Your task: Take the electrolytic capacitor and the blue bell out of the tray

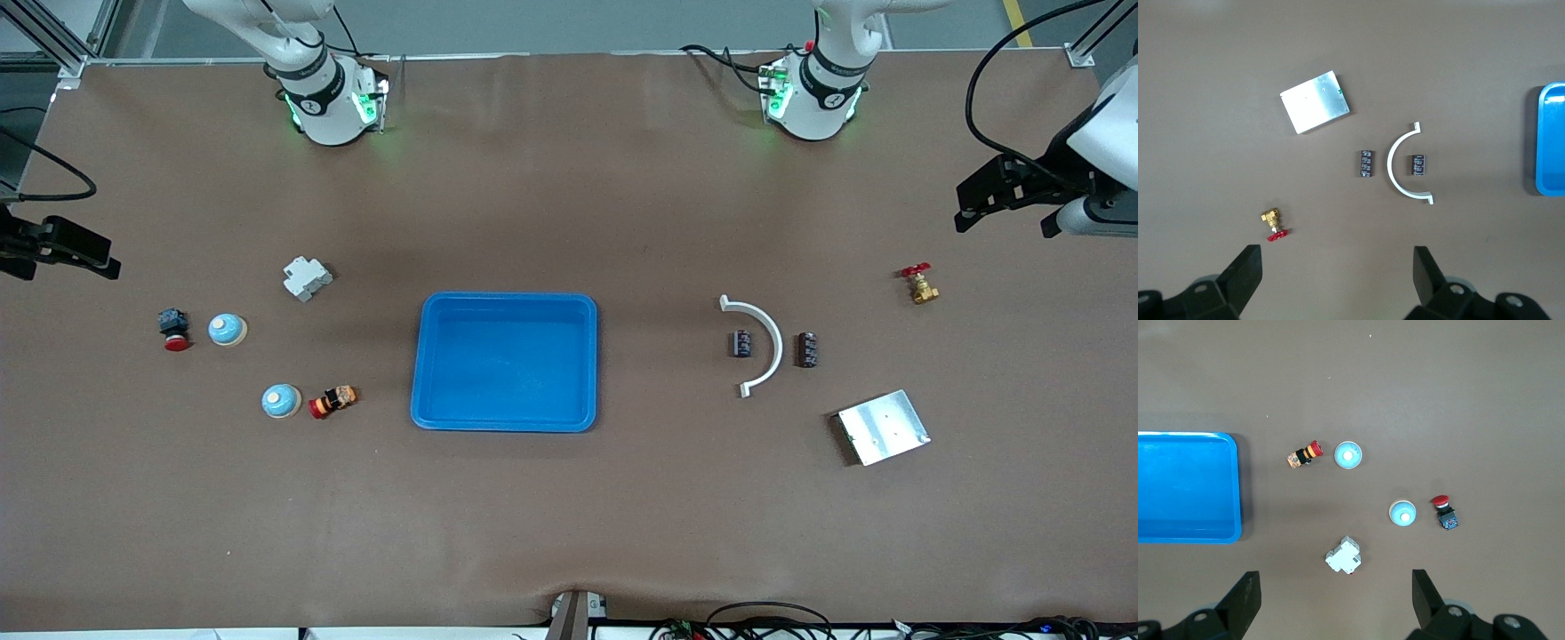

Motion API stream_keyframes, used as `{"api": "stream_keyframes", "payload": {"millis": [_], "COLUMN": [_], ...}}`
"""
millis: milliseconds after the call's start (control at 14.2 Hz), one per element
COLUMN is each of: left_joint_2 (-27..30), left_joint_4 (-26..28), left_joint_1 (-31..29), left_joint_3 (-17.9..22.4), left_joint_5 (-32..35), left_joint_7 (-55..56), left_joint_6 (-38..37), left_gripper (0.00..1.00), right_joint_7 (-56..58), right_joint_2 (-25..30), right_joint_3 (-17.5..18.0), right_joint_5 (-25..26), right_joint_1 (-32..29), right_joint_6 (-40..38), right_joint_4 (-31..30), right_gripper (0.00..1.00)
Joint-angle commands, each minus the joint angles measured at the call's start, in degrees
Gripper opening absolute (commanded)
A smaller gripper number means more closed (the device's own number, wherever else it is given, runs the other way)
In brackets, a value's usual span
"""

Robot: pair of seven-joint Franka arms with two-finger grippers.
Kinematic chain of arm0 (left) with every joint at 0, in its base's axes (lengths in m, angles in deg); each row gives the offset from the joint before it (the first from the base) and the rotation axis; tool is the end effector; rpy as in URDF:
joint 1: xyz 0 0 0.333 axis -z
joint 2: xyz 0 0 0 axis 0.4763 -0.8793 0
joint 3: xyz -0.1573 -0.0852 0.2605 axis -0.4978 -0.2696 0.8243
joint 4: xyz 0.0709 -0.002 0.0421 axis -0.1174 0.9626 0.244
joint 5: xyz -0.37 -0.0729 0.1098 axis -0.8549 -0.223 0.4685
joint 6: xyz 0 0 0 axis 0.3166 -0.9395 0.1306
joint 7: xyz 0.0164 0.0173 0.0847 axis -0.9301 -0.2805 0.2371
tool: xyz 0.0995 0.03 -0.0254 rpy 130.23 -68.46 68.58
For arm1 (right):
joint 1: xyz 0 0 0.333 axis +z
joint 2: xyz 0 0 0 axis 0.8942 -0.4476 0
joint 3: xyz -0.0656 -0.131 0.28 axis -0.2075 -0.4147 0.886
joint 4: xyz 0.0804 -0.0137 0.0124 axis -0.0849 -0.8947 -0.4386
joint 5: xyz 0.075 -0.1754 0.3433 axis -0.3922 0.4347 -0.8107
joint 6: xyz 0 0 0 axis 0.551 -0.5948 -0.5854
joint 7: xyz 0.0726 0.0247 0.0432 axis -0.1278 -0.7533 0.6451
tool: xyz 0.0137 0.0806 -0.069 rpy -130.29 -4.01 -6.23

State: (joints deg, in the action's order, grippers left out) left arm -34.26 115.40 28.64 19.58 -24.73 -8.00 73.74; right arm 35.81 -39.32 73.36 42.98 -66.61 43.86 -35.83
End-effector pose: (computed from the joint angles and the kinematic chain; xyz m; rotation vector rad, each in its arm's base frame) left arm 0.5472 -0.0593 0.6559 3.1324 -0.1398 0.0610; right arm 0.5993 -0.0143 0.6463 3.1346 0.0001 -0.0555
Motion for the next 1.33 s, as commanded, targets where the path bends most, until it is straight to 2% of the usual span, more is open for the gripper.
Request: {"api": "stream_keyframes", "payload": {"millis": [0,211,1264], "left_joint_2": [-0.04,0.39,1.1], "left_joint_4": [-1.43,-1.7,-1.7], "left_joint_1": [-0.46,-0.28,-0.46], "left_joint_3": [-0.11,-0.02,-0.29], "left_joint_5": [-1.21,-0.07,1.87], "left_joint_7": [-1.31,-1.48,-3.5], "left_joint_6": [-1.35,-2.49,-2.58], "left_gripper": [1.0,1.0,1.0], "right_joint_7": [0.07,-0.03,-3.71], "right_joint_2": [0.89,0.89,2.64], "right_joint_3": [-0.01,0.07,-0.27], "right_joint_5": [0.6,2.53,0.08], "right_joint_1": [0.82,1.87,2.23], "right_joint_6": [-0.54,-0.71,-3.18], "right_joint_4": [-0.08,0.36,0.54], "right_gripper": [1.0,1.0,1.0]}}
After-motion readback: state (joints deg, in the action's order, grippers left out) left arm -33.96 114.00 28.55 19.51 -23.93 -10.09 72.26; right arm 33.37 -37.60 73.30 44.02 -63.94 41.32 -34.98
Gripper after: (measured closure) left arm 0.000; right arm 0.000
